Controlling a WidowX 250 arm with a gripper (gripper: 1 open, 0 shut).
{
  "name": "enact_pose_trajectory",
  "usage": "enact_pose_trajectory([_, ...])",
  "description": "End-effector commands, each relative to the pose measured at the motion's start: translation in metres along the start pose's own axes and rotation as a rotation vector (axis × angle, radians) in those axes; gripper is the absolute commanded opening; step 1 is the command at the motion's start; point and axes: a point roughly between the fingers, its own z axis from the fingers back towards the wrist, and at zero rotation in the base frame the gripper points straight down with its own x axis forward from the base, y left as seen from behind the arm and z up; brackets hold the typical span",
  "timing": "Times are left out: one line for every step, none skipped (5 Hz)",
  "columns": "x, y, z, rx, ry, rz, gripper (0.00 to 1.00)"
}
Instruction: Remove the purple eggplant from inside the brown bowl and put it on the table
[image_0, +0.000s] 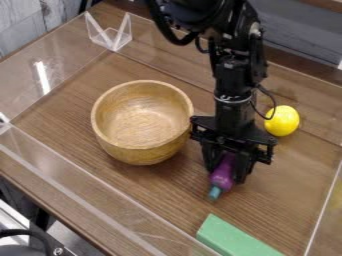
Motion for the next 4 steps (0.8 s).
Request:
enact_pose_trajectory([0.0066,0.0005,0.0145,-0.01,-0.049,0.008,0.0])
enact_pose_trajectory([0.0061,0.0007,0.0153,-0.012,-0.046,0.01,0.0])
enact_pose_trajectory([0.0057,0.0009,0.0161,-0.014,-0.044,0.012,0.0])
enact_pose_trajectory([0.0053,0.001,0.0169,-0.016,-0.042,0.015,0.0])
